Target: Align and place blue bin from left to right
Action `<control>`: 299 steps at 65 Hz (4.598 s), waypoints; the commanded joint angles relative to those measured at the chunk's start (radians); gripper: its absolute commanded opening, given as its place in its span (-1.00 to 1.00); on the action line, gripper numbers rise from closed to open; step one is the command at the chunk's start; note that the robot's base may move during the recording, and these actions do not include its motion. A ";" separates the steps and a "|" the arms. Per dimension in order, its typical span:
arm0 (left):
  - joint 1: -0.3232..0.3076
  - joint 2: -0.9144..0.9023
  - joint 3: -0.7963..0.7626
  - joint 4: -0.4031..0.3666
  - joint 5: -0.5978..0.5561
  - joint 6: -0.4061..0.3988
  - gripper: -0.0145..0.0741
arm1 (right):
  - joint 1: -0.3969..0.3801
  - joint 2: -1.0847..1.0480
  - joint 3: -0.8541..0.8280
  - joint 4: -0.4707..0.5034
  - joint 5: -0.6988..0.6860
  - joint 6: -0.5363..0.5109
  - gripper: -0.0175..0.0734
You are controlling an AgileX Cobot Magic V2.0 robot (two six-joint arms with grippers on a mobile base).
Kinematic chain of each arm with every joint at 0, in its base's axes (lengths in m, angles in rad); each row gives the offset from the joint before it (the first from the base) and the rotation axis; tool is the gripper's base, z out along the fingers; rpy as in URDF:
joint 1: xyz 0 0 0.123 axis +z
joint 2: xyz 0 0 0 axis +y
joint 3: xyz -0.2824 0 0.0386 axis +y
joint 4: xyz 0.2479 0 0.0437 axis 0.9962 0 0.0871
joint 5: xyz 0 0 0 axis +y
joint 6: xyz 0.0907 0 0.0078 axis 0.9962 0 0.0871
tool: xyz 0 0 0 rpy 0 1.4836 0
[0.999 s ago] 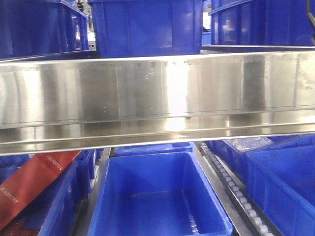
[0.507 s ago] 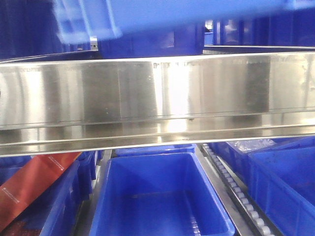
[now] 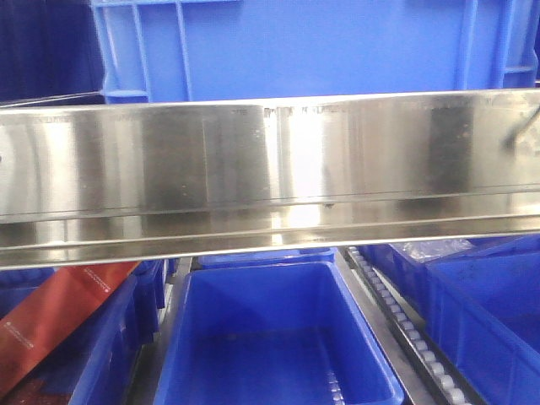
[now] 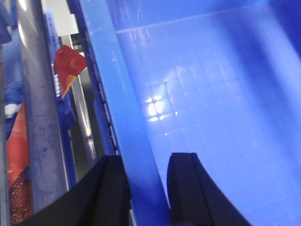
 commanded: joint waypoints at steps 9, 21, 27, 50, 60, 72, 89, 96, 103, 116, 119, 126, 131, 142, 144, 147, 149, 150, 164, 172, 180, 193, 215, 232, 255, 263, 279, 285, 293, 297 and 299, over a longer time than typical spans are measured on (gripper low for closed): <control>-0.012 -0.012 -0.016 0.010 -0.052 0.023 0.38 | -0.005 -0.024 -0.015 -0.002 -0.061 -0.011 0.61; -0.012 -0.014 -0.046 0.080 0.013 0.023 0.69 | -0.005 -0.040 -0.015 -0.002 -0.025 -0.011 0.64; -0.012 -0.019 -0.082 0.097 0.032 0.023 0.68 | -0.005 -0.071 -0.015 -0.002 -0.013 -0.011 0.64; -0.012 -0.152 -0.100 0.036 0.032 0.051 -0.06 | -0.005 -0.248 -0.013 -0.002 0.039 -0.011 -0.69; -0.012 -0.213 0.034 0.067 0.032 0.077 -0.92 | -0.005 -0.285 0.008 -0.002 0.078 -0.011 -0.77; -0.012 -0.383 0.365 0.086 -0.072 0.054 -0.92 | -0.005 -0.375 0.192 -0.028 -0.047 -0.011 -0.77; -0.012 -0.745 0.839 0.084 -0.437 0.022 -0.92 | -0.005 -0.606 0.577 -0.043 -0.349 -0.011 -0.77; -0.012 -0.887 0.976 0.080 -0.536 0.022 -0.92 | -0.005 -0.732 0.746 -0.043 -0.470 -0.011 -0.77; -0.012 -1.030 1.099 0.080 -0.616 0.022 -0.92 | -0.005 -0.855 0.902 -0.043 -0.562 -0.011 -0.77; -0.012 -1.301 1.317 0.080 -0.721 0.022 -0.92 | -0.005 -1.104 1.178 -0.043 -0.677 -0.011 -0.77; -0.012 -1.372 1.368 0.080 -0.736 0.022 -0.92 | -0.005 -1.163 1.249 -0.043 -0.709 -0.011 -0.77; -0.012 -1.508 1.480 0.080 -0.745 0.022 -0.92 | -0.005 -1.312 1.427 -0.043 -0.765 -0.011 -0.77; -0.012 -1.585 1.555 0.080 -0.745 0.022 -0.92 | -0.005 -1.396 1.526 -0.043 -0.784 -0.011 -0.77; -0.012 -1.718 1.693 0.080 -0.745 0.022 -0.92 | -0.005 -1.599 1.727 -0.043 -0.829 -0.043 -0.77; -0.012 -1.734 1.712 0.083 -0.745 0.022 -0.92 | -0.005 -1.636 1.755 -0.043 -0.833 -0.046 -0.77; -0.012 -1.755 1.742 0.083 -0.745 0.022 -0.92 | -0.005 -1.682 1.797 -0.043 -0.833 -0.064 -0.77; -0.012 -1.766 1.761 0.083 -0.745 0.022 -0.92 | -0.005 -1.711 1.824 -0.043 -0.833 -0.072 -0.77; -0.012 -1.771 1.768 0.083 -0.745 0.022 -0.92 | -0.005 -1.722 1.834 -0.043 -0.833 -0.072 -0.77; -0.012 -1.779 1.829 0.084 -0.743 0.022 -0.92 | -0.005 -1.805 1.900 -0.043 -0.835 -0.072 -0.77; -0.012 -1.779 1.829 0.084 -0.746 0.022 -0.92 | -0.005 -1.805 1.900 -0.043 -0.844 -0.072 -0.77; -0.012 -1.779 1.829 0.084 -0.746 0.022 -0.92 | -0.005 -1.805 1.900 -0.043 -0.844 -0.072 -0.77; -0.012 -1.779 1.829 0.084 -0.746 0.022 -0.92 | -0.005 -1.805 1.900 -0.043 -0.848 -0.072 -0.77; 0.107 -1.804 1.840 -0.012 -0.774 0.074 -0.92 | -0.005 -1.805 1.900 -0.043 -0.848 -0.072 -0.77; 0.375 -1.939 2.073 -0.094 -0.994 0.236 -0.92 | -0.005 -1.805 1.900 -0.043 -0.848 -0.072 -0.77; 0.425 -1.939 2.243 -0.090 -1.098 0.236 -0.92 | -0.005 -1.805 1.900 -0.043 -0.855 -0.072 -0.77; 0.425 -1.939 2.243 -0.085 -1.135 0.236 -0.92 | -0.005 -1.805 1.900 -0.043 -0.855 -0.072 -0.77; 0.425 -1.939 2.243 -0.085 -1.141 0.236 -0.92 | -0.005 -1.805 1.900 -0.043 -0.855 -0.072 -0.77; 0.425 -1.939 2.243 -0.085 -1.141 0.236 -0.92 | -0.005 -1.805 1.900 -0.043 -0.855 -0.072 -0.77; 0.425 -1.939 2.243 -0.085 -1.141 0.236 -0.92 | -0.005 -1.805 1.900 -0.043 -0.855 -0.072 -0.77; 0.425 -1.939 2.243 -0.085 -1.141 0.236 -0.92 | -0.005 -1.805 1.900 -0.043 -0.855 -0.072 -0.77; 0.425 -1.939 2.243 -0.085 -1.141 0.236 -0.92 | -0.005 -1.805 1.900 -0.043 -0.855 -0.072 -0.77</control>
